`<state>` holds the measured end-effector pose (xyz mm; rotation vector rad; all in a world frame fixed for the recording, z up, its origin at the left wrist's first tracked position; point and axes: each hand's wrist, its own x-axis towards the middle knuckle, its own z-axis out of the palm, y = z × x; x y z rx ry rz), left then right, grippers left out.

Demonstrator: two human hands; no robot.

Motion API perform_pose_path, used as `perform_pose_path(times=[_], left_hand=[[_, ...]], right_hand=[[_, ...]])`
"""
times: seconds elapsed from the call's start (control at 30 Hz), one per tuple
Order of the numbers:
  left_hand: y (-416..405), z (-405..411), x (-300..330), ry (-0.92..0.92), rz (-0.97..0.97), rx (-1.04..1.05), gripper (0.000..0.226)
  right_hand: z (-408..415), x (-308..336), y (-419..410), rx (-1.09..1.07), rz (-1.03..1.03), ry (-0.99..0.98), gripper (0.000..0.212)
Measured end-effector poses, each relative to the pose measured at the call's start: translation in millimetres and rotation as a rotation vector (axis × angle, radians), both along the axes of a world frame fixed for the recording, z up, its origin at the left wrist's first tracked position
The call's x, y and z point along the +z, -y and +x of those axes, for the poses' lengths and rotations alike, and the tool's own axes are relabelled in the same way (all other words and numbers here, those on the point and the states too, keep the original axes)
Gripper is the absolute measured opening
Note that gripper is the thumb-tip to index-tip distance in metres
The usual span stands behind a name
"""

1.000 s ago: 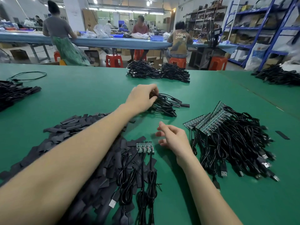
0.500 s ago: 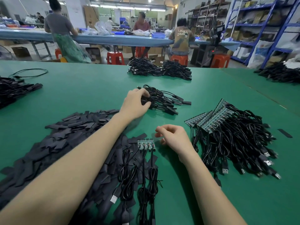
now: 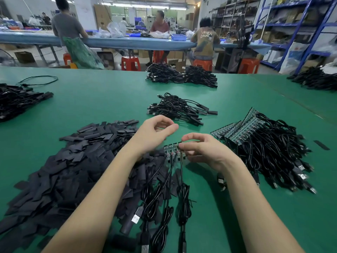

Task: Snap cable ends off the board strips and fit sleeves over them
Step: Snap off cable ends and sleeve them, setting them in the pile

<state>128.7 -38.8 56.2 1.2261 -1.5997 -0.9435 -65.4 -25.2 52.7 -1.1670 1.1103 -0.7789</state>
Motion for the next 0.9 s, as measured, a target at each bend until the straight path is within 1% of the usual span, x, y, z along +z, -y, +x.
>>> perform_pose_path(times=[0.13, 0.23, 0.33, 0.5, 0.57, 0.67, 0.77, 0.8, 0.83, 0.87, 0.9], left_hand=[[-7.9, -4.6, -2.9, -0.171, 0.211, -0.116, 0.019], [-10.8, -6.1, -6.4, -0.350, 0.309, -0.168, 0.024], [-11.1, -7.4, -8.1, -0.403, 0.337, -0.160, 0.021], [-14.8, -8.7, -7.2, -0.445, 0.385, -0.164, 0.032], [-16.6, -8.6, -5.5, -0.491, 0.408, -0.188, 0.036], [-17.7, -6.7, -4.5, -0.542, 0.427, -0.267, 0.035], [-18.1, -2.6, -5.3, -0.612, 0.440, -0.338, 0.024], [-18.1, -1.1, -5.7, -0.610, 0.432, -0.343, 0.024], [-18.1, -0.5, -6.0, -0.580, 0.419, -0.328, 0.027], [-16.5, 0.5, -7.3, -0.506, 0.386, -0.285, 0.032], [-16.1, 1.0, -8.3, -0.391, 0.335, -0.210, 0.034]], right_hand=[[0.4, 2.3, 1.2, -0.103, 0.059, 0.256, 0.023], [2.4, 3.0, 1.6, -0.134, 0.063, 0.357, 0.030], [4.8, 2.0, 2.0, -0.110, 0.061, 0.347, 0.031], [6.9, 1.7, 1.0, -0.093, 0.109, 0.395, 0.027], [8.1, 2.5, 0.6, -0.079, 0.140, 0.429, 0.021], [11.3, 4.7, -2.8, -0.058, 0.204, 0.523, 0.008], [15.6, 6.3, -7.3, -0.051, 0.271, 0.681, 0.007], [15.2, 7.0, -7.9, -0.050, 0.259, 0.683, 0.008], [13.2, 8.7, -8.3, -0.056, 0.228, 0.643, 0.008], [9.6, 11.8, -8.1, -0.070, 0.188, 0.576, 0.006], [4.9, 14.9, -7.9, -0.092, 0.150, 0.512, 0.003]])
